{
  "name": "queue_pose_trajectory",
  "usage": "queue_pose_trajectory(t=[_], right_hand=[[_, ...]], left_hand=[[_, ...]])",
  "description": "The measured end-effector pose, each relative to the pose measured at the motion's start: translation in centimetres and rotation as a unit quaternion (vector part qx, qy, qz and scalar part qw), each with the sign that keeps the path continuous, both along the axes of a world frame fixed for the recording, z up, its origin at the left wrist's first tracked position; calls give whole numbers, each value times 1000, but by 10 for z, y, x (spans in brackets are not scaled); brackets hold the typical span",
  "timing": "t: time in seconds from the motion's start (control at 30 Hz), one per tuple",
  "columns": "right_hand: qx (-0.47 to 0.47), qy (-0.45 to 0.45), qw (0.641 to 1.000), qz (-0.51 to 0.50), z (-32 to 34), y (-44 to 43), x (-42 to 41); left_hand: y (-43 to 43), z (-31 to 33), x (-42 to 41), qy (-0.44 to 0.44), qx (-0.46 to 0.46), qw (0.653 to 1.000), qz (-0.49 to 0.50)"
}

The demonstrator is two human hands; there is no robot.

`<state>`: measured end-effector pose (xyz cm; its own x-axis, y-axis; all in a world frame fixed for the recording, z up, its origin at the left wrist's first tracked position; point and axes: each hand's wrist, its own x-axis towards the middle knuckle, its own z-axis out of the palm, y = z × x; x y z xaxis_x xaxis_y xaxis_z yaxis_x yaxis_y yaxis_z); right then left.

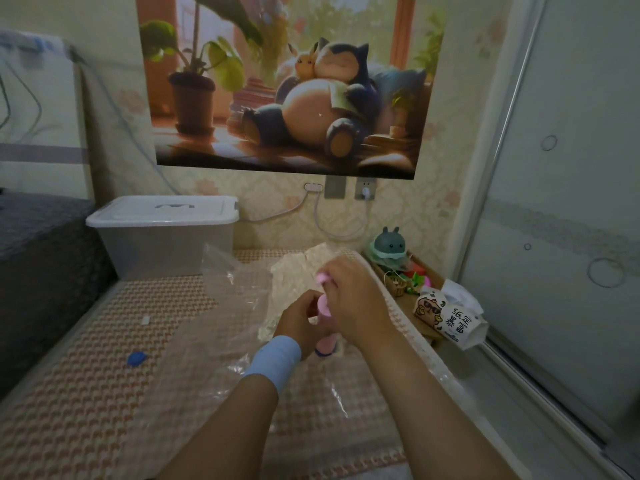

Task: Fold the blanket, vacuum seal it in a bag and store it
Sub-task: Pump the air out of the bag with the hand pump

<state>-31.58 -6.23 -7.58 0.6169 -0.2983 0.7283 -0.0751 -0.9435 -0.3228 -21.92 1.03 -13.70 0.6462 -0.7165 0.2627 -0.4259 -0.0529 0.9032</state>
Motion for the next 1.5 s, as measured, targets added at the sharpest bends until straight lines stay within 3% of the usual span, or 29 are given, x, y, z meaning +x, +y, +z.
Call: queue_pose_trajectory(t=[0.07,0.17,0.27,0.33,0.4,0.47,0.53,0.7,0.87,1.03,1.17,1.27,1.33,1.5], right_hand=[[43,58,997,-2,-25,-9,1],[78,62,995,-27,-33,-17,-1],[206,87,972,74,-30,-16,-13],[254,96,959,87,-37,-16,-15],[290,78,950,79,-44,-18,-9],[328,61,939,81,-47,-21,0],[333,66,938,70,-48,-23,6],[304,58,949,57,-58,-28,17],[323,64,942,65,-59,-26,22],[340,60,935,76,-60,-28,25],[330,70,939,72,-60,-26,27],[320,81,942,58,-59,-24,28],[308,87,946,53,-59,-22,31],[303,86,948,51,-58,-21,29]], left_hand=[[1,5,0,-7,11,1000,-21],[3,16,9,-45,45,996,-61],[6,30,20,-76,41,996,18],[6,44,15,-73,12,996,51],[6,59,0,-134,29,990,21],[4,66,-12,-249,101,963,4],[-3,66,-14,-330,153,931,16],[-3,79,-7,-363,221,904,36],[24,118,-10,-399,151,902,70],[46,163,-11,-480,12,867,134],[38,143,-2,-457,-45,880,124],[25,102,2,-378,91,920,54],[21,83,2,-339,168,925,25],[24,100,1,-349,144,925,43]])
